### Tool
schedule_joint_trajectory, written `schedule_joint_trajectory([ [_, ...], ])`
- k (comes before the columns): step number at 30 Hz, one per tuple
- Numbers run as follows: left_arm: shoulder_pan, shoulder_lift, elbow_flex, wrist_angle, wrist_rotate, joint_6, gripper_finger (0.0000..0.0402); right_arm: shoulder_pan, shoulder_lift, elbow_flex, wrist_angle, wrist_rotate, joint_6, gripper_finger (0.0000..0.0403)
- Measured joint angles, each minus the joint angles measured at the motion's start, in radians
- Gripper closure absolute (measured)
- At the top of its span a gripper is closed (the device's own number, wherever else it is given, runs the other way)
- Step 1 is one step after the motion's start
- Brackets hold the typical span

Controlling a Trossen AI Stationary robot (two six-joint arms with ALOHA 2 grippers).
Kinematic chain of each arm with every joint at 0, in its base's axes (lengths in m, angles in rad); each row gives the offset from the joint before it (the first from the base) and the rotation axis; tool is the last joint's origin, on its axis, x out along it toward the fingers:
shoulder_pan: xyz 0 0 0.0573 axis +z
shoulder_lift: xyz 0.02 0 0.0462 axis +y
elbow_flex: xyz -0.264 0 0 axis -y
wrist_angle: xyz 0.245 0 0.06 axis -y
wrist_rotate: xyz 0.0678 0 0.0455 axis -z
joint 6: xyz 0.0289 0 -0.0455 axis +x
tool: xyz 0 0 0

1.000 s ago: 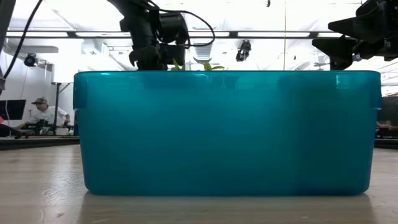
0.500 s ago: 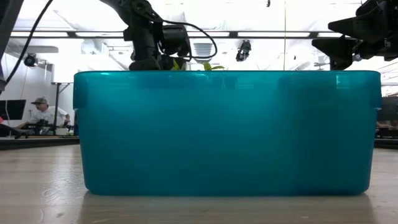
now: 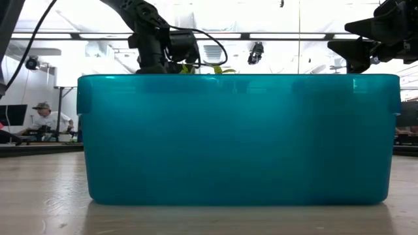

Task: Pick and place pill bottles into a basket
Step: Put the white medicine bottle into the blue bin

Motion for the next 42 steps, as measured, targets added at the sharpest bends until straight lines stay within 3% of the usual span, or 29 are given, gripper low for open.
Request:
schedule_joint_trajectory([
  [22, 0.002, 0.049, -0.006, 0.037, 0.001, -0.008, 0.0151, 0.000, 0.000, 0.000, 0.000, 0.000, 0.000, 0.0157],
  [26, 0.004, 0.049, -0.006, 0.035, 0.001, -0.009, 0.0174, 0.000, 0.000, 0.000, 0.000, 0.000, 0.000, 0.0152],
  [34, 0.006, 0.047, -0.003, 0.041, -0.001, -0.010, 0.0259, 0.000, 0.000, 0.000, 0.000, 0.000, 0.000, 0.0156],
  [42, 0.006, 0.040, 0.003, 0.026, -0.020, -0.033, 0.0259, 0.000, 0.000, 0.000, 0.000, 0.000, 0.000, 0.0156],
])
